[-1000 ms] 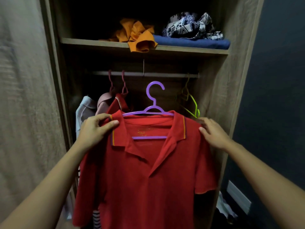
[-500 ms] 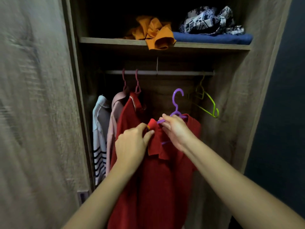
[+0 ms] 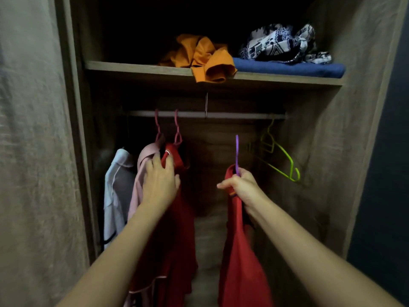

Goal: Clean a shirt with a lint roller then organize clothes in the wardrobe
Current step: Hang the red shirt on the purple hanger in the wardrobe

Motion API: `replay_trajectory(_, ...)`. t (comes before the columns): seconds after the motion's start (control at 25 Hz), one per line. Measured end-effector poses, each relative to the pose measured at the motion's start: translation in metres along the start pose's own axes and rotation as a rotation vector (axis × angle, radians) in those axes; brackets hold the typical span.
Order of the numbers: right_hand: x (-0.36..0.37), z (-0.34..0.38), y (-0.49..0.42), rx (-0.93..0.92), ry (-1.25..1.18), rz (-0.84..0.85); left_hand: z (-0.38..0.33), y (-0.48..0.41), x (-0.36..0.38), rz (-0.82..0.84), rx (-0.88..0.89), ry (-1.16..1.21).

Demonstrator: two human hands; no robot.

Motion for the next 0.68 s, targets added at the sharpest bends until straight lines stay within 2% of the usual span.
replay_trajectory(0.04,0.0,-0.002,-0.009,0.006,0.028,-0.001,0.004,-0.005,0.01,0.056,-0.032,-0.035)
replay_trajectory(0.16,-0.003,-0.013,-0.042,0.023,0.041,0.01,-0.003,-0.019,0.03,0.145,-0.103,0.106)
replay_trajectory(0.32,0.002,-0.01,-0.087,-0.025,0.056,0.067,-0.031,-0.021,0.045,0.14,0.019,0.137)
replay_trajectory(0.68,0.023,0.019,-0.176,-0.095,0.141,0.11,-0.013,-0.032,0.039,0.187,0.096,0.21)
Point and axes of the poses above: each hand's wrist, its own y-axis away from the middle knuckle, its own x-axis out of the palm, z = x × y, the point moved 1 cm from there along -y, towards the middle knuckle, and after that the axes turned 9 degrees about -x, right-handed, at the moved point
